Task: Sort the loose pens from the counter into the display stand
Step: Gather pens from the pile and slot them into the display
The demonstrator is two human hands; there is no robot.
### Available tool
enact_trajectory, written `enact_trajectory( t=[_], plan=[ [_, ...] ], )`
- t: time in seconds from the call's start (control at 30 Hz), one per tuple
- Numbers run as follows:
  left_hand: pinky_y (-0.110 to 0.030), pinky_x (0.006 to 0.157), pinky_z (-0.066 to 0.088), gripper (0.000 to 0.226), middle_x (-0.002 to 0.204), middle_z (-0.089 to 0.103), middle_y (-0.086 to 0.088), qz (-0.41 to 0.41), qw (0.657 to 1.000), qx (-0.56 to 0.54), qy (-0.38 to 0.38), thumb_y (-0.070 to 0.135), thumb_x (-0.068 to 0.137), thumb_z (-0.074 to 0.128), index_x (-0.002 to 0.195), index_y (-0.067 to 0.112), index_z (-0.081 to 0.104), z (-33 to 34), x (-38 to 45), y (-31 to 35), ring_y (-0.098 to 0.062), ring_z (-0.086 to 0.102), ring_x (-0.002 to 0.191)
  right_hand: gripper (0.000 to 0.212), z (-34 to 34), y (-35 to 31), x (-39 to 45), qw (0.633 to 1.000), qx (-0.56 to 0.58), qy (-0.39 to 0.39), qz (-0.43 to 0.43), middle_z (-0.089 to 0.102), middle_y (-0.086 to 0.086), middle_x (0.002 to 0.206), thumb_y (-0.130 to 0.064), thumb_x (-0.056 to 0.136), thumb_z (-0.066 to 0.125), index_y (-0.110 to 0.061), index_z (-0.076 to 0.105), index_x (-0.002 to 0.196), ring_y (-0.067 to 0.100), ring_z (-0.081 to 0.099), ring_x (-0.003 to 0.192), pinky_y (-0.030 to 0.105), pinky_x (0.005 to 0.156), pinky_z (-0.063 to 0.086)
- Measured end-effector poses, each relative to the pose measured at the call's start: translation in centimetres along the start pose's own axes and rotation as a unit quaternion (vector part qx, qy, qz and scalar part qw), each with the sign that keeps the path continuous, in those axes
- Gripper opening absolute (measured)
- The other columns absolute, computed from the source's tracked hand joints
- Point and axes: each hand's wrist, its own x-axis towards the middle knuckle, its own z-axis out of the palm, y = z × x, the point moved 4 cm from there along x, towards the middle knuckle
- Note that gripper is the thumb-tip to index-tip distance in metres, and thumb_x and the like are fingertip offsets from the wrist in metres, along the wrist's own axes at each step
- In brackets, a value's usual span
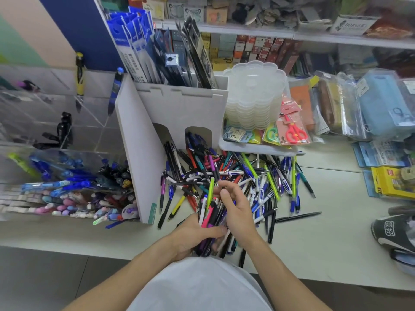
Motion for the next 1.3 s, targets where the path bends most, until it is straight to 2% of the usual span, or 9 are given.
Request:
enact_trajectory(
  t=[0.17,0.33,0.43,0.53,0.7,0.8,0.87,1.07,1.3],
  plan=[
    [-0.039,0.072,0.056,0.021,0.084,0.070,-0.020,-0.010,0.999,-0.009,-0.033,0.008,0.086,0.076,0.101,-0.003,0.067,0.2,-0.1,-0.2,-0.031,0.068,0.075,0.012,0.3,0.3,-0.6,1.000,-0.012,-0.006,0.000,0.060,-0.014,0.134,-0.024,0.101,0.062,-0.021,0.069,0.110,0.003,0.057,0.124,0.039,0.110,0.045],
    [-0.041,0.075,0.056,0.008,0.079,0.067,-0.019,-0.026,0.997,0.030,-0.072,0.002,0.082,0.076,0.089,0.005,0.071,0.2,-0.5,-0.1,-0.031,0.064,0.070,0.073,0.3,-0.6,-1.3,0.996,-0.041,-0.067,-0.041,0.053,-0.017,0.136,-0.021,0.094,0.072,-0.041,0.033,0.153,-0.012,0.057,0.113,0.008,0.087,0.048],
    [-0.045,0.088,0.057,0.023,0.097,0.072,-0.025,-0.021,0.996,0.018,-0.085,0.003,0.083,0.075,0.105,0.002,0.070,0.6,-0.6,-0.1,-0.037,0.070,0.089,0.047,0.8,-0.3,-1.0,0.988,-0.110,-0.087,-0.059,0.060,-0.026,0.122,-0.026,0.096,0.069,-0.055,0.053,0.130,-0.004,0.058,0.114,0.020,0.095,0.049],
    [-0.047,0.097,0.054,0.030,0.103,0.072,-0.024,-0.015,0.997,-0.026,-0.069,0.007,0.086,0.074,0.115,0.002,0.067,0.7,-0.6,-0.2,-0.034,0.070,0.096,0.024,0.7,0.1,-0.6,0.994,-0.075,-0.059,-0.047,0.068,-0.014,0.103,-0.020,0.105,0.055,-0.039,0.068,0.104,0.009,0.065,0.101,0.031,0.091,0.050],
    [-0.043,0.078,0.055,0.036,0.093,0.065,-0.023,-0.006,0.994,-0.085,-0.074,0.021,0.093,0.069,0.117,-0.003,0.059,0.1,-0.6,-0.5,-0.031,0.063,0.079,0.023,0.3,0.5,-0.5,0.992,-0.087,-0.090,-0.031,0.071,-0.012,0.105,-0.028,0.108,0.046,-0.030,0.069,0.114,0.035,0.068,0.099,0.057,0.092,0.054],
    [-0.040,0.069,0.056,0.031,0.085,0.063,-0.021,0.029,0.997,-0.046,-0.047,0.026,0.094,0.069,0.106,-0.001,0.059,-0.2,-0.8,0.0,-0.027,0.060,0.067,0.040,-0.4,0.7,-0.5,0.995,-0.058,-0.078,-0.036,0.062,-0.012,0.128,-0.034,0.097,0.063,-0.037,0.055,0.136,0.008,0.064,0.114,0.032,0.095,0.055],
    [-0.037,0.063,0.056,0.027,0.081,0.062,-0.020,0.055,0.997,-0.034,-0.031,0.025,0.093,0.070,0.100,0.001,0.061,-0.5,-0.8,0.4,-0.026,0.058,0.062,0.054,-0.9,0.8,-0.5,0.998,-0.020,-0.057,-0.017,0.058,-0.009,0.131,-0.039,0.085,0.073,-0.038,0.053,0.135,0.009,0.065,0.107,0.027,0.086,0.056],
    [-0.038,0.062,0.055,0.021,0.080,0.065,-0.014,0.093,0.995,-0.018,-0.015,0.023,0.092,0.070,0.100,0.005,0.065,-1.3,-0.6,0.9,-0.027,0.057,0.061,0.026,-2.6,0.7,-0.5,0.998,-0.022,-0.054,-0.030,0.067,0.002,0.086,-0.013,0.085,0.082,-0.019,0.070,0.107,0.019,0.063,0.081,0.033,0.077,0.057],
    [-0.037,0.066,0.054,0.031,0.077,0.066,-0.009,0.094,0.994,0.040,-0.050,0.029,0.096,0.064,0.108,0.000,0.058,-0.8,-1.4,1.7,-0.026,0.062,0.065,0.026,-2.1,0.0,-0.5,0.998,-0.041,-0.055,-0.006,0.067,0.002,0.086,-0.015,0.084,0.083,-0.015,0.067,0.105,0.014,0.063,0.072,0.033,0.073,0.058]
  ],
)
